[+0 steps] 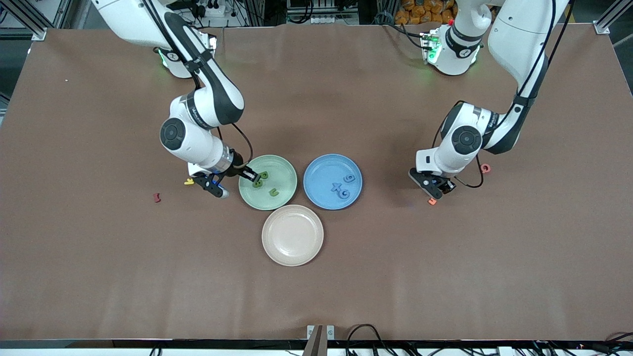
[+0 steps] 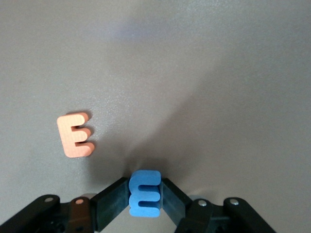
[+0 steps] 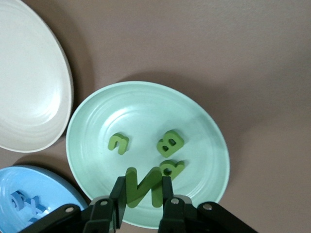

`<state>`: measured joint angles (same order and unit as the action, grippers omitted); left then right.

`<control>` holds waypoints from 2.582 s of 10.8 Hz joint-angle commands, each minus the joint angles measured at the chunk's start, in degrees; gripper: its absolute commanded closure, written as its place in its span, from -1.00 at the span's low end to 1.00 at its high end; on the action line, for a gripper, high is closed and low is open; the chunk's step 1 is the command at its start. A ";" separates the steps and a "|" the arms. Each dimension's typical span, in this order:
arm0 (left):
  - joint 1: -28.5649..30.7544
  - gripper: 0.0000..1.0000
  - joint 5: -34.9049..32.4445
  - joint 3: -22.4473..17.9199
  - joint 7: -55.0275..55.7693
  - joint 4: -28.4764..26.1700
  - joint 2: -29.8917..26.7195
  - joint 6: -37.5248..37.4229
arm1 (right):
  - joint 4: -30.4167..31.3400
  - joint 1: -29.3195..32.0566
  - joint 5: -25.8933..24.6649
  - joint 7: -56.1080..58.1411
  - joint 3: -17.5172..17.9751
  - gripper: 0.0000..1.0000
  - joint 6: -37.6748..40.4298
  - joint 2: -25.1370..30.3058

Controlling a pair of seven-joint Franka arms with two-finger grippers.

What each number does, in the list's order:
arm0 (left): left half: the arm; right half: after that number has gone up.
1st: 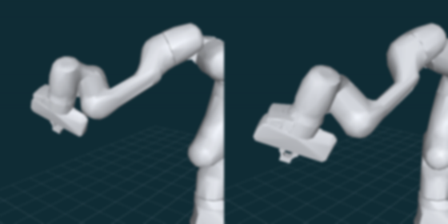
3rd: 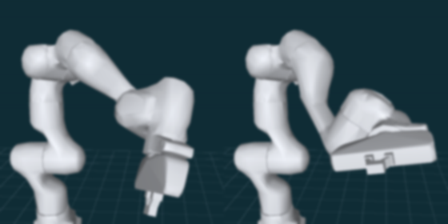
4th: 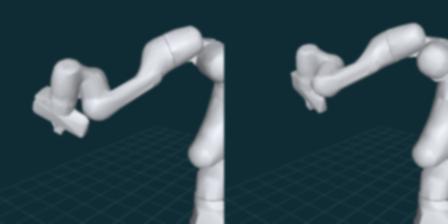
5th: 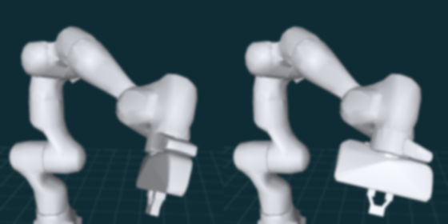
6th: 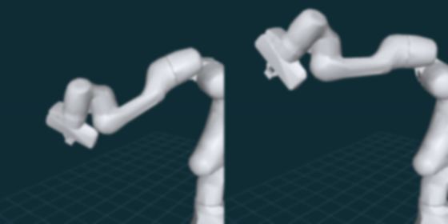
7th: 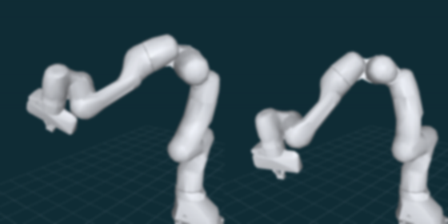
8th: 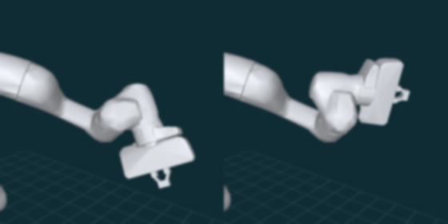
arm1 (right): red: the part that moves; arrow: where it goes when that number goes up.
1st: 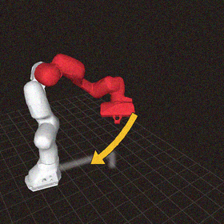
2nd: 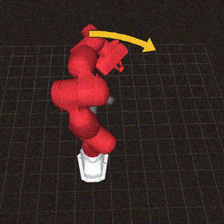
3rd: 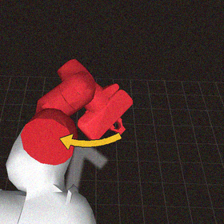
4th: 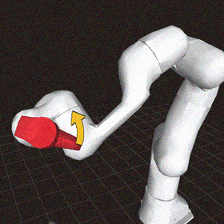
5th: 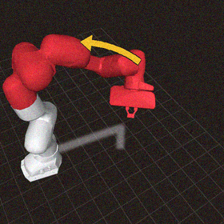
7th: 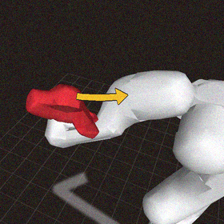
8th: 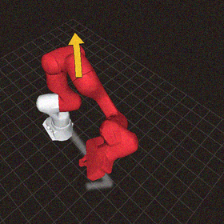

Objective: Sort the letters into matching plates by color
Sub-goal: 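Drop the green N on the green plate with the right gripper, then carry the blue E to the blue plate and open the left gripper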

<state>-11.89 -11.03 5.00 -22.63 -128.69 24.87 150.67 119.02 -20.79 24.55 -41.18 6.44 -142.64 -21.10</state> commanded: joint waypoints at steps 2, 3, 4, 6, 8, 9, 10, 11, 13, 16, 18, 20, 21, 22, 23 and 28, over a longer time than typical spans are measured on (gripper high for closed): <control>0.11 1.00 -0.75 -0.17 2.76 -0.78 -2.00 -1.25 | -2.30 -1.62 -0.55 -3.20 -0.55 -1.00 0.34 -1.66; 0.11 1.00 -0.75 -0.17 2.94 -0.25 -2.80 -2.56 | -2.30 -1.62 -0.64 -3.11 -0.64 -1.00 0.43 -1.66; -0.07 1.00 -0.75 -0.08 4.42 0.45 -3.24 -3.80 | -2.30 -1.62 -0.73 -3.03 -0.72 -1.00 0.61 -1.49; -1.20 1.00 -0.75 0.27 8.72 2.73 -3.16 -5.56 | -2.21 -1.54 -3.17 -2.32 -1.95 -1.00 1.04 -1.05; -3.92 1.00 -0.32 0.27 13.99 4.92 -2.63 -6.97 | -2.30 -1.10 -6.26 1.08 -4.05 -1.00 2.18 -0.87; -5.33 1.00 0.12 0.27 16.71 5.89 -2.28 -7.23 | -2.30 -1.10 -6.44 5.72 -6.33 -1.00 3.41 -0.44; -6.56 1.00 0.30 0.27 19.61 6.69 -1.58 -7.24 | -2.30 -0.84 -6.45 10.46 -8.18 -1.00 4.55 0.18; -7.96 1.00 0.39 0.27 22.60 6.95 -1.49 -7.32 | -2.39 -0.31 -6.62 13.82 -9.94 -1.00 5.78 0.71; -10.95 1.00 0.74 0.27 28.14 9.06 -0.61 -8.45 | -2.39 1.62 -7.32 19.62 -13.19 -1.00 5.97 1.33; -17.10 1.00 3.02 0.27 38.06 14.32 1.84 -12.24 | -2.39 6.79 -7.50 29.20 -16.81 -1.00 6.84 2.20; -20.44 1.00 3.03 0.27 45.97 16.88 3.51 -12.60 | -2.74 10.76 -7.59 35.62 -18.46 -1.00 8.78 2.64; -24.04 1.00 4.77 0.27 53.09 20.38 5.80 -12.60 | -2.74 11.73 -9.59 37.31 -20.50 -1.00 8.78 2.47; -25.37 1.00 5.83 0.18 54.95 21.71 6.59 -12.60 | -2.74 13.65 -12.65 37.93 -21.02 -1.00 8.78 2.47; -25.99 1.00 6.10 0.18 57.15 22.77 7.38 -12.60 | -2.83 14.19 -14.86 39.76 -22.07 -1.00 8.96 2.47; -27.13 1.00 6.19 0.18 59.95 24.00 8.17 -12.60 | -2.83 14.28 -15.06 42.04 -23.74 -1.00 9.13 2.38; -30.83 0.82 6.19 0.27 69.74 31.73 13.27 -12.60 | -4.06 14.55 -15.06 43.38 -25.59 -1.00 9.66 2.38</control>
<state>-41.77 -6.11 5.82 45.14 -102.12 34.90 139.31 115.62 -6.58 10.55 1.92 -18.74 -134.38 -19.61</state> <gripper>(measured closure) 0.661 0.000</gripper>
